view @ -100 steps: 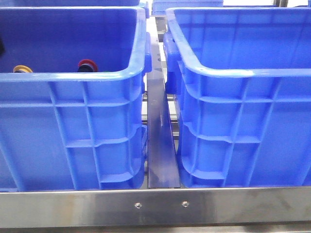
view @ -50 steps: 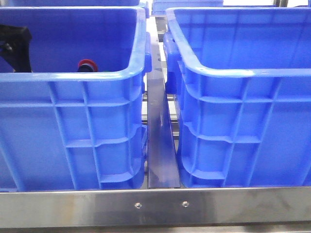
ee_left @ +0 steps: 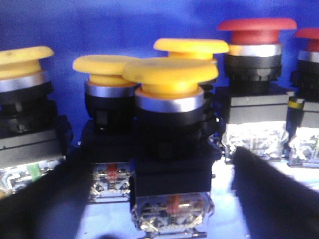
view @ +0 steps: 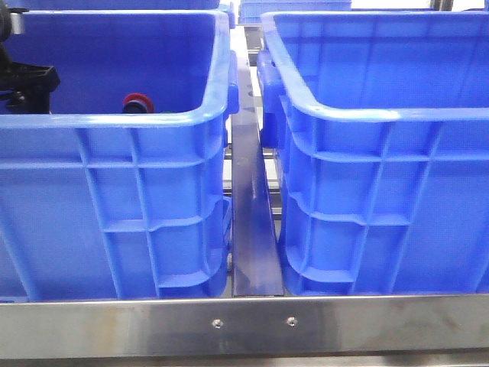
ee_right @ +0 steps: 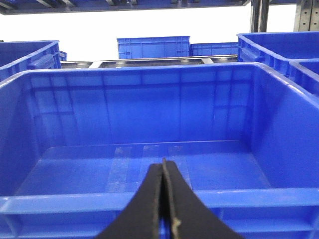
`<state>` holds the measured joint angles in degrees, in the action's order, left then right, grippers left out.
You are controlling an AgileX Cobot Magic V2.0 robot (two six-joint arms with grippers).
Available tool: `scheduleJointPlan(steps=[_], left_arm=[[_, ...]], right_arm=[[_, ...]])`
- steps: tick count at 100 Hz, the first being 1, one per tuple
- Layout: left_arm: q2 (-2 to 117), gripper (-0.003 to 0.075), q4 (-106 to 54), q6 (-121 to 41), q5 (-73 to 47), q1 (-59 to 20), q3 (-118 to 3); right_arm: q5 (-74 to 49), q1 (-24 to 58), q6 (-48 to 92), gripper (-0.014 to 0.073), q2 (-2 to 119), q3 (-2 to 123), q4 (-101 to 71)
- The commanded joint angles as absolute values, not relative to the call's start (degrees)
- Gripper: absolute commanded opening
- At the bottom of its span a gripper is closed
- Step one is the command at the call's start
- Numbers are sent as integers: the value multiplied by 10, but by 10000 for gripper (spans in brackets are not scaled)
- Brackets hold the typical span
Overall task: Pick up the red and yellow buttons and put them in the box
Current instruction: 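Grasp the yellow-capped button with the left gripper and lift it, then carry the yellow button toward the right gripper and hand it over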
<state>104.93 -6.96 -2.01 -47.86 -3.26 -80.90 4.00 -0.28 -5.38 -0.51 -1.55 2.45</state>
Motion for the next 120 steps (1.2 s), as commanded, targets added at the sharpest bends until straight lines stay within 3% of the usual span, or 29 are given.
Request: scheduleJointPlan(steps=[1,10,19,72,120], left_arm=[[1024,323,-78,-21,-457,-36,-827],[1024,214,-78,-21,-457,-36,-827],[1024,166,-78,-21,-457,-36,-827],[869,170,-189,-148,-459,-68,-797],[808,170,-206,-263,-449,-282,-782]], right_arm=[[86,-5,-48,-69,-21,-5,24],[86,-5,-48,-69,-21,-5,24],[86,-5,-48,-69,-21,-5,24],[86,-5,-48,-69,-21,-5,24],[113,-5,-48,-68,-21,0,23]])
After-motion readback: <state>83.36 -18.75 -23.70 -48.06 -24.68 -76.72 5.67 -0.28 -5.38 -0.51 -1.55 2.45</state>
